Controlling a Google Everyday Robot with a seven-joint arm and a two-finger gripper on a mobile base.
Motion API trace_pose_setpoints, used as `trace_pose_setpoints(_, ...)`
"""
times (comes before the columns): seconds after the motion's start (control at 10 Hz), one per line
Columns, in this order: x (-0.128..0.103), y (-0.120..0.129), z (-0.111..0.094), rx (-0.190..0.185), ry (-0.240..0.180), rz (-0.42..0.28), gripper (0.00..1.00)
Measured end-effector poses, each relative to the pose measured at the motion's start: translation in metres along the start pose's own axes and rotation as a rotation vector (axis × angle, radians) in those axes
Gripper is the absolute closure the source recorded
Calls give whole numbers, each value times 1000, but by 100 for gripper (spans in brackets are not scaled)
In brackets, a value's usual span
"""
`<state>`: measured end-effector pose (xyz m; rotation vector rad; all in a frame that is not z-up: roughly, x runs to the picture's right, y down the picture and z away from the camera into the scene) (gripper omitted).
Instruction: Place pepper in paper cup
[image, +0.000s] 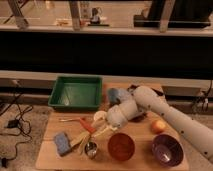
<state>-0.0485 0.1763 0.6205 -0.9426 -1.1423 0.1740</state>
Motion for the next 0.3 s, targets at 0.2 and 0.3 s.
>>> trace_pose_setpoints(0.2,1,-24,7,-26,11,3,96)
trace_pose_setpoints(0.3,2,-29,6,-28,12,6,96)
